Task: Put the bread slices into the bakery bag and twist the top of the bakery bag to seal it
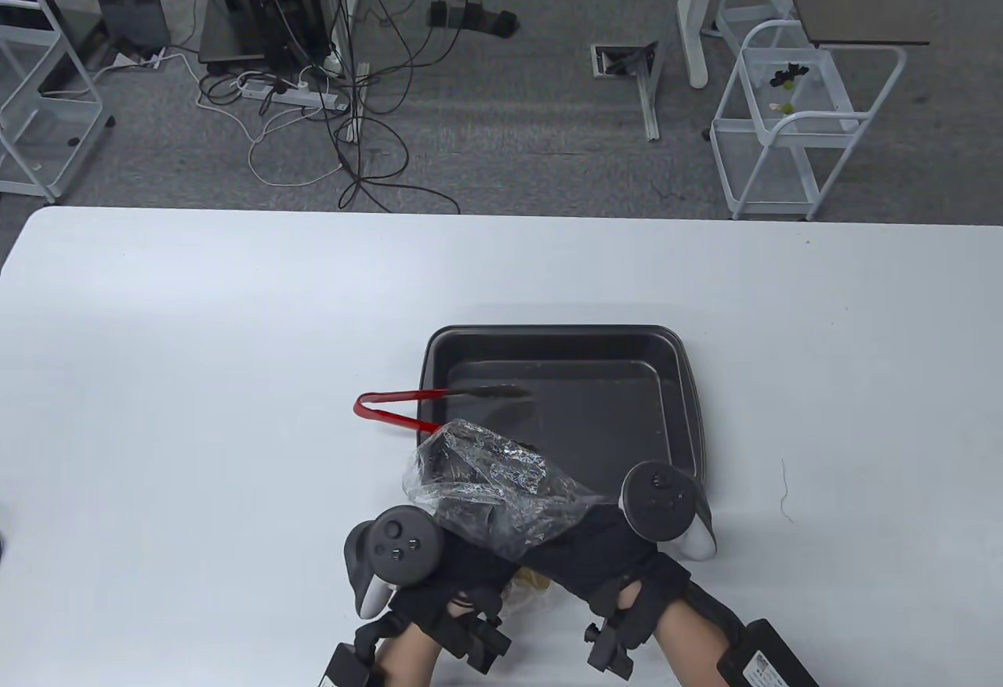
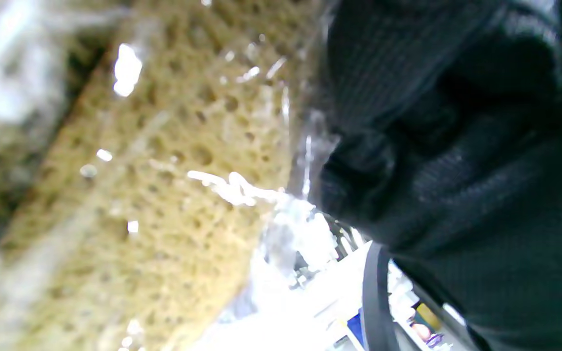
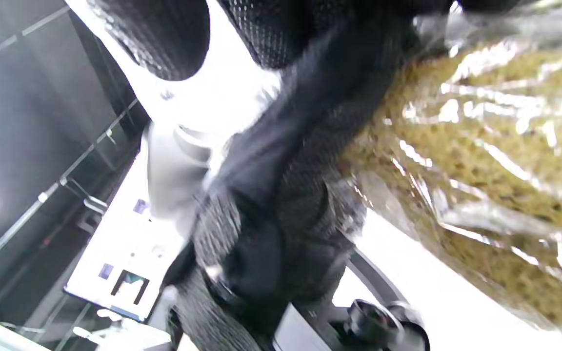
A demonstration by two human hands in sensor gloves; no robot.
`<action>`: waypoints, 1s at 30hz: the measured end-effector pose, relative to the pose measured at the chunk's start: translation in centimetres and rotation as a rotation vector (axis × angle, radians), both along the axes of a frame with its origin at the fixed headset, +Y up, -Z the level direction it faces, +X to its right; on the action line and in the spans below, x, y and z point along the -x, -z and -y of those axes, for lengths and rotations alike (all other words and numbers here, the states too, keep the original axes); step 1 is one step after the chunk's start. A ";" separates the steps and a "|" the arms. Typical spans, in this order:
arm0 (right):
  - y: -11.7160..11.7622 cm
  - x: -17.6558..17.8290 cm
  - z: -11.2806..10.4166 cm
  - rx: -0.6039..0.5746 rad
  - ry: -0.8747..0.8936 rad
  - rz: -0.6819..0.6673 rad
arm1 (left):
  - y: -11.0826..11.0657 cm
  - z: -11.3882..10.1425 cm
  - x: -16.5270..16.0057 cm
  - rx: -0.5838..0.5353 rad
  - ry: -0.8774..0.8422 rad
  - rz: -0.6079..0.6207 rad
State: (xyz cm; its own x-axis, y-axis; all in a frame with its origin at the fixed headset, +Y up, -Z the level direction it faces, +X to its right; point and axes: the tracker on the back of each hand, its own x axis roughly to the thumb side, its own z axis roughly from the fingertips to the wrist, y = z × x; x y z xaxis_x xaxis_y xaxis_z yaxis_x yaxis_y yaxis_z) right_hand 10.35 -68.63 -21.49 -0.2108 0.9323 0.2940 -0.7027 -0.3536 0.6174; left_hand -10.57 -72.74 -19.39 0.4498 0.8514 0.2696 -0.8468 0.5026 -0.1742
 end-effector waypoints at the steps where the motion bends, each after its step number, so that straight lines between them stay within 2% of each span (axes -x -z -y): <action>1: 0.1 -0.5 -0.4 0.004 -0.002 0.000 | -0.1 0.0 0.1 0.002 -0.009 -0.004; 4: 0.7 -2.4 -1.8 -0.103 -0.057 0.114 | -0.1 -0.2 0.4 -0.022 0.003 -0.030; 6: 1.1 -3.3 -1.9 -0.150 -0.139 0.164 | 0.0 -0.2 0.3 -0.029 -0.020 0.020; 8: 1.5 -3.5 -1.4 -0.118 -0.174 0.122 | 0.0 -0.1 -0.3 -0.026 -0.038 0.105; 12: 1.9 -2.6 0.3 -0.024 -0.134 0.034 | -0.2 0.0 -1.6 -0.044 0.040 0.152; 14: 1.7 -2.1 0.7 -0.031 -0.127 0.022 | -0.4 0.1 -2.1 -0.049 0.078 0.163; 17: 1.3 -1.5 0.5 -0.089 -0.187 0.058 | -0.6 -0.1 -2.4 -0.055 0.152 0.108; 22: 0.1 -0.6 -0.4 -0.178 -0.172 0.104 | -0.9 -0.3 -2.5 -0.064 0.196 0.028; 26: -1.2 0.3 -0.6 -0.221 -0.138 0.210 | -1.1 -0.6 -2.6 -0.090 0.223 -0.044; 30: -3.1 1.1 -0.1 -0.225 -0.043 0.410 | -1.4 -0.8 -2.1 -0.111 0.229 -0.146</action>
